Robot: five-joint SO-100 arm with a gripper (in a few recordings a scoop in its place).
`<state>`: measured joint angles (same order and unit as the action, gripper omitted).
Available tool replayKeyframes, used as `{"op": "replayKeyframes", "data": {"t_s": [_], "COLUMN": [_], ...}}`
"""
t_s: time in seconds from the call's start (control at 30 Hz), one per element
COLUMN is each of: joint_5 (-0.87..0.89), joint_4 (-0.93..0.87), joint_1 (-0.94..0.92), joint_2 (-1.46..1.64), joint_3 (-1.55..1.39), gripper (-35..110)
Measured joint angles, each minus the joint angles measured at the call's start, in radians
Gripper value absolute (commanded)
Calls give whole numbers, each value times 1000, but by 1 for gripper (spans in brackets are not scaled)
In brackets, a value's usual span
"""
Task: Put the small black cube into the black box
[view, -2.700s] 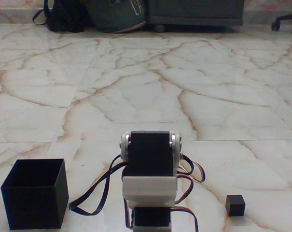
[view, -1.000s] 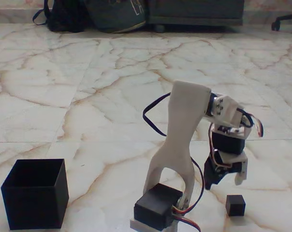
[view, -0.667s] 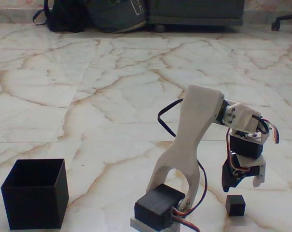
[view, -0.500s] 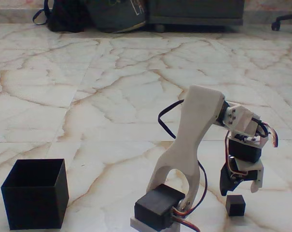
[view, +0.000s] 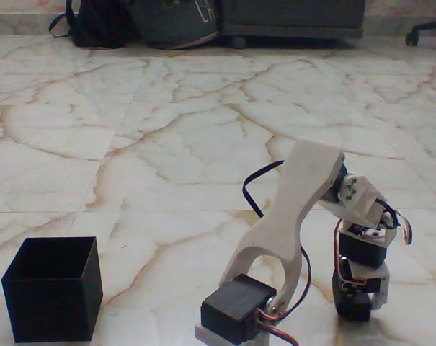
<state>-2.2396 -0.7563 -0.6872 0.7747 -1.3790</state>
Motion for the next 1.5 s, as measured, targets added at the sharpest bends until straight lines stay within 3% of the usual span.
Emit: {"op": "replayKeyframes", "data": {"t_s": [0.17, 0.5, 1.0, 1.5], "joint_5": [-5, 169, 488, 818], "joint_4": [-20, -307, -345, -253], "joint_1": [3, 178, 643, 1098], "joint_2": [0, 213, 552, 565], "joint_3": [0, 14, -195, -202], "gripper": [0, 0, 0, 0]}}
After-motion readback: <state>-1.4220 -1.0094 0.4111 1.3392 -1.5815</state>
